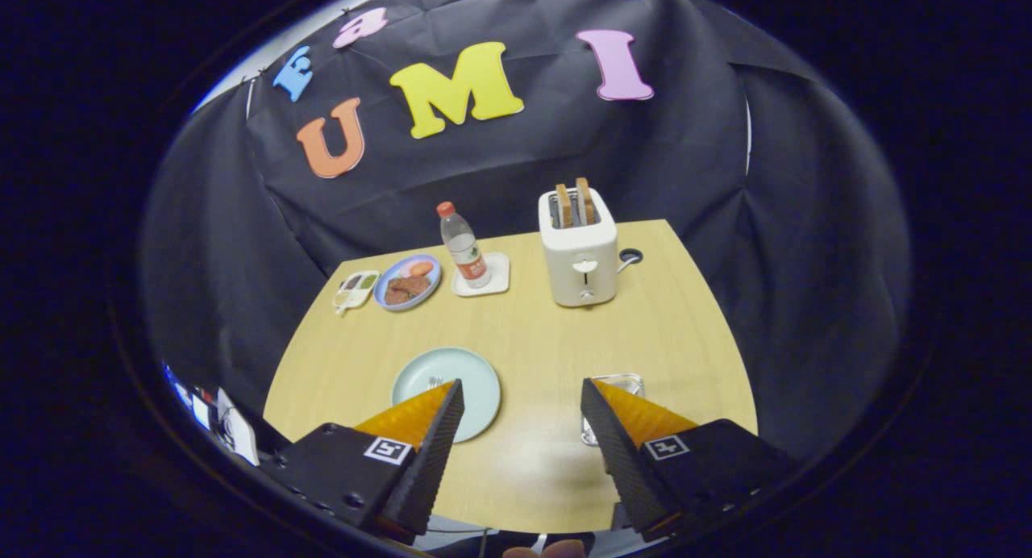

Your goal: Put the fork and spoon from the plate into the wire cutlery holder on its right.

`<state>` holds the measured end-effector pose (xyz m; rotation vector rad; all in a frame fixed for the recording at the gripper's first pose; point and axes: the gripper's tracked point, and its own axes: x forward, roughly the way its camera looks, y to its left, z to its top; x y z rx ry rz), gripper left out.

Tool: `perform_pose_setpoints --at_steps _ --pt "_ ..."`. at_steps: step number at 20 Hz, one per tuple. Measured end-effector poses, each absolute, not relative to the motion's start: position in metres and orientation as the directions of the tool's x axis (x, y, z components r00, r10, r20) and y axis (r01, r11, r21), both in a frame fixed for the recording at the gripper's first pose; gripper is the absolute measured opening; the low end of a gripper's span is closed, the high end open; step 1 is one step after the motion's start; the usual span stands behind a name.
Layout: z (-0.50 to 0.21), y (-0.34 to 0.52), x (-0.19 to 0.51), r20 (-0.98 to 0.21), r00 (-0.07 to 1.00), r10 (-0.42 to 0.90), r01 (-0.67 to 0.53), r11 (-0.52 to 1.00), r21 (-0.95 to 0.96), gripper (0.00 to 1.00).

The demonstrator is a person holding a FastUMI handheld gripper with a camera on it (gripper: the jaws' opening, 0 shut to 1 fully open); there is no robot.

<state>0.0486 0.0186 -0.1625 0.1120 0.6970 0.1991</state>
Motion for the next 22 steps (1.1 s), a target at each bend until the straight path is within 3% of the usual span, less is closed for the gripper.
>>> perform_pose_setpoints --at_steps 8,15,22 --pt "-0.188 0.116 0.044 -0.592 0.788 0.167 -0.128 0.986 0.109 0.92" --pt "-0.257 0.192 0.04 -0.644 0.75 0.152 -0.148 0.987 0.061 0.93" --pt "-0.319 0.212 0.06 -0.685 0.723 0.089 -0.107 0.994 0.017 0.93"
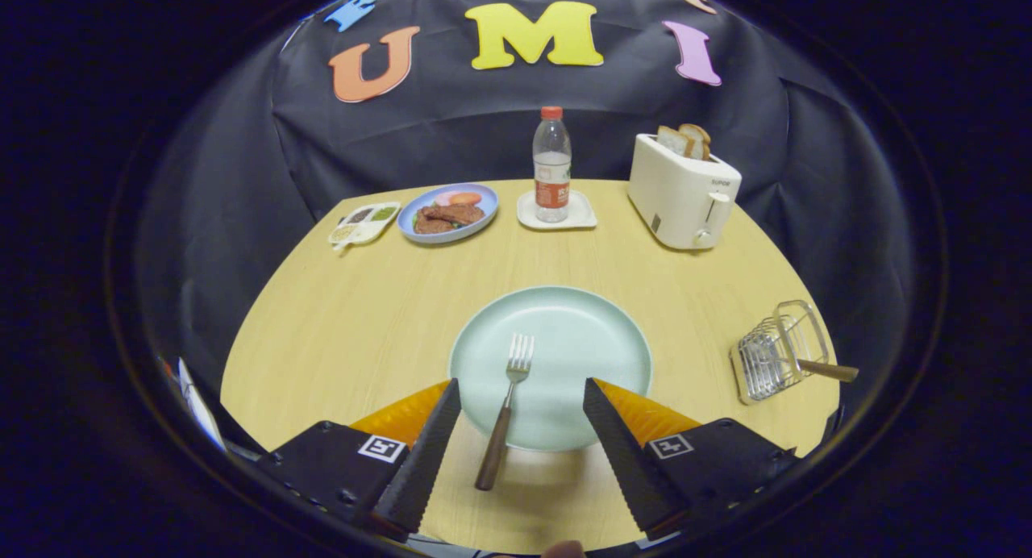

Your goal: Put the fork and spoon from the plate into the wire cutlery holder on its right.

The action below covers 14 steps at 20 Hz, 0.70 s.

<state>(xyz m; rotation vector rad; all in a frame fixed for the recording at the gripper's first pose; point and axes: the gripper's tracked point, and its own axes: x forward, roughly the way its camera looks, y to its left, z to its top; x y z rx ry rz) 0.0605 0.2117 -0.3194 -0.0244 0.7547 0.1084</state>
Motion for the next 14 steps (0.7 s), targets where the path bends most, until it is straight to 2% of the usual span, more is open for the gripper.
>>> perform_pose_setpoints --at_steps 4,8,12,14 --pt "-0.349 0.216 0.071 -0.71 0.702 0.057 -0.107 0.994 -0.026 0.91" --pt "-0.381 0.22 0.07 -0.763 0.644 0.054 -0.095 0.995 -0.01 0.82" --pt "-0.393 0.224 0.072 -0.787 0.615 0.049 -0.087 0.996 -0.005 0.57" --pt "-0.393 0.223 0.072 -0.793 0.608 0.043 -0.088 0.996 -0.014 0.54"
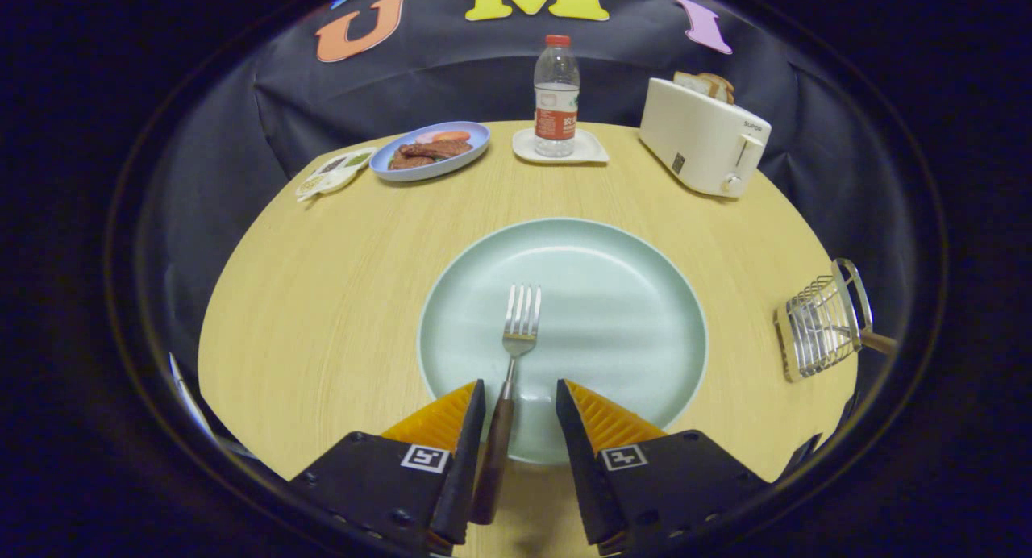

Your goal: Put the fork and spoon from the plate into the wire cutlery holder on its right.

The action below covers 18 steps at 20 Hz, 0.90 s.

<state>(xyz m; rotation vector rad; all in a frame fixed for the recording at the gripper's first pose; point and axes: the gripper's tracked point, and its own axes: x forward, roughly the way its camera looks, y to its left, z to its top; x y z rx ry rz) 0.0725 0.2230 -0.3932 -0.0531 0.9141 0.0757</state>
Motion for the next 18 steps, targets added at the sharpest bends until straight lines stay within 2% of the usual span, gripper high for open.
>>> perform_pose_setpoints --at_steps 1,3,4,6,7,8,18 --pt "-0.397 0.223 0.074 -0.798 0.601 0.049 -0.084 0.996 -0.002 0.52" --pt "-0.403 0.225 0.073 -0.819 0.572 0.046 -0.068 0.998 0.008 0.22" --pt "-0.404 0.222 0.073 -0.826 0.563 0.032 -0.058 0.998 -0.001 0.23" --pt "-0.403 0.22 0.07 -0.831 0.556 0.025 -0.051 0.999 -0.003 0.07" --pt "-0.4 0.219 0.069 -0.829 0.558 0.026 -0.051 0.999 -0.003 0.07" --pt "-0.401 0.219 0.072 -0.833 0.553 0.026 -0.049 0.999 -0.002 0.01" --pt "-0.34 0.189 0.066 -0.876 0.48 0.046 -0.033 0.999 0.035 0.01"
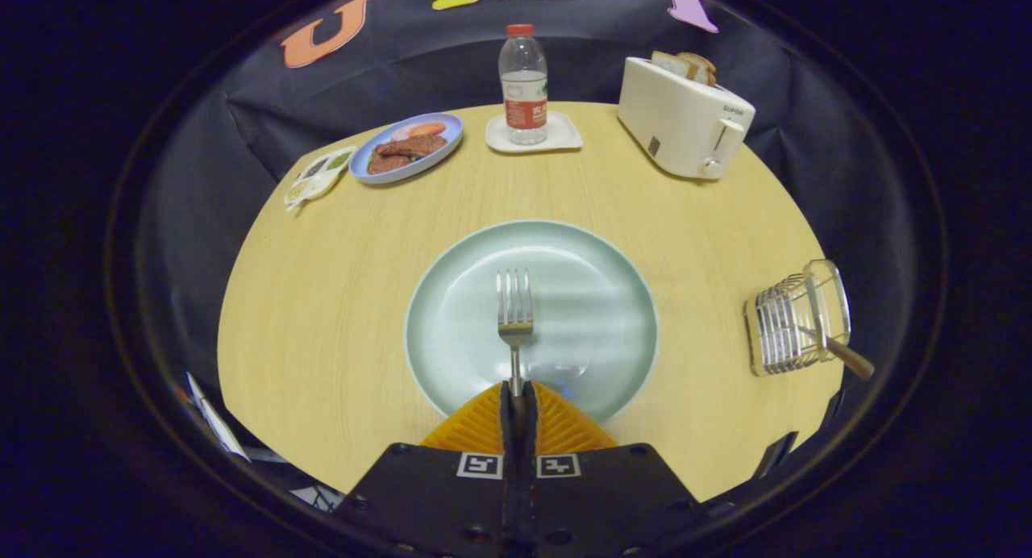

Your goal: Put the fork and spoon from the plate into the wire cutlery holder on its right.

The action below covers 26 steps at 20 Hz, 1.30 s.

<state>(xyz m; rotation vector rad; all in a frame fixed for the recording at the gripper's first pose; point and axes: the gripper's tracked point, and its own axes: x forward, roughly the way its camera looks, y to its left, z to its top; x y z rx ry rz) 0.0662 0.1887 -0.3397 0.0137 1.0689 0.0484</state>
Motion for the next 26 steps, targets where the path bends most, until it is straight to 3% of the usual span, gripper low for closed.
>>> perform_pose_setpoints --at_steps 7,16,26 --pt "-0.267 0.127 0.055 -0.877 0.476 0.07 -0.055 0.997 0.05 0.01" --pt "-0.186 -0.027 0.047 -0.889 0.454 0.063 0.013 0.997 0.077 0.0" --pt "-0.221 -0.098 0.037 -0.952 0.295 0.075 0.055 0.994 0.096 0.0"
